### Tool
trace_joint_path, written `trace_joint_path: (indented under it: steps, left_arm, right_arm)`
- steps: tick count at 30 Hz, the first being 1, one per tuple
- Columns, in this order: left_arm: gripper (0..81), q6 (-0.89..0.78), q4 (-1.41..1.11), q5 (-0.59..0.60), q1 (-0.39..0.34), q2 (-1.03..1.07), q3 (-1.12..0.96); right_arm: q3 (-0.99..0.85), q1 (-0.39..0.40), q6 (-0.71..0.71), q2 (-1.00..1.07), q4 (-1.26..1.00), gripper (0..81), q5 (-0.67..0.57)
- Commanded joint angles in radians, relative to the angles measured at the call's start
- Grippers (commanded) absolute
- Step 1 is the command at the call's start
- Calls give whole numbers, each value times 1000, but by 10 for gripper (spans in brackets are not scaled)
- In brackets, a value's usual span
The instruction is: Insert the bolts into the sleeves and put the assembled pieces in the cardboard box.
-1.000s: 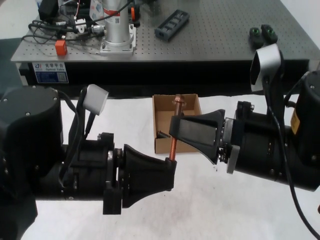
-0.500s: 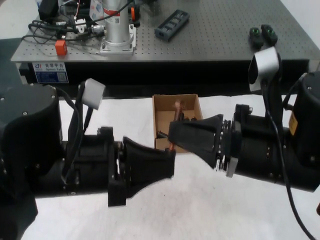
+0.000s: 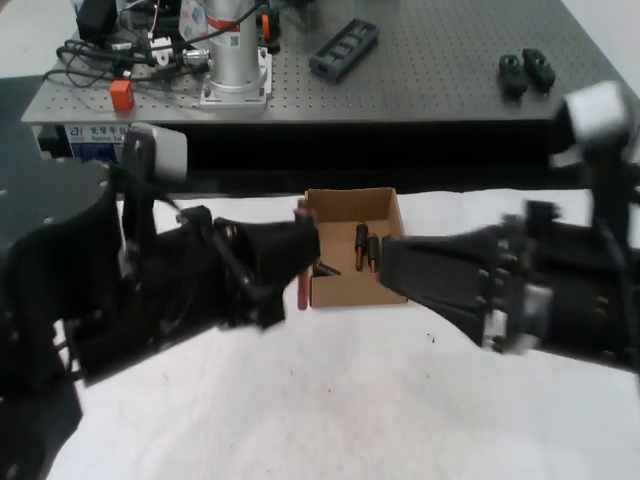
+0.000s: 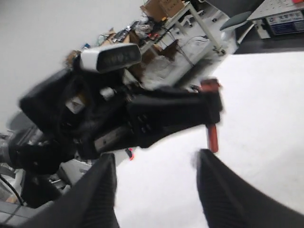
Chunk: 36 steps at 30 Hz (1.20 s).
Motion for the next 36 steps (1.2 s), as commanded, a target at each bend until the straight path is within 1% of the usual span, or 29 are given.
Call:
trace_joint_path:
  steps: [1,3,5,7,9,12,14,19,24,27,31,33,35,36]
  left_arm:
    - [6,-139,15,-179,2,124,-102]
    - [6,-157,20,-178,2,243,-197]
    - [6,-176,56,-178,2,359,-309]
    - [6,-179,142,-200,2,482,-440]
    - [6,-140,280,-239,2,603,-597]
    - [6,-61,459,-265,2,762,-824]
    - [6,-19,555,-307,2,853,-946]
    - [6,31,733,-313,0,1046,-1192]
    - [6,48,759,-315,-12,1147,-1289]
    - [6,68,759,-365,-19,1162,-1296]
    - [1,114,779,-365,-22,1164,-1296]
    - [41,115,804,-365,-21,1164,-1296]
    - [122,115,829,-365,-21,1164,-1296]
    - [178,115,838,-365,-21,1164,-1296]
  right_arm:
    - [-5,-53,-140,-86,281,392,71]
    - [-5,-81,-209,-131,429,392,130]
    - [-5,-100,-238,-164,556,392,195]
    - [-5,-107,-246,-178,642,392,252]
    - [-3,-106,-266,-179,707,392,311]
    - [23,-106,-271,-179,720,392,355]
    - [39,-106,-271,-179,722,392,362]
    - [44,-106,-271,-190,750,392,362]
    - [44,-106,-271,-205,747,392,362]
    - [44,-106,-271,-205,747,392,364]
    - [44,-106,-271,-205,744,392,364]
    - [44,-106,-271,-205,736,392,364]
    - [44,-106,-271,-205,725,392,364]
    - [44,-106,-271,-205,718,392,364]
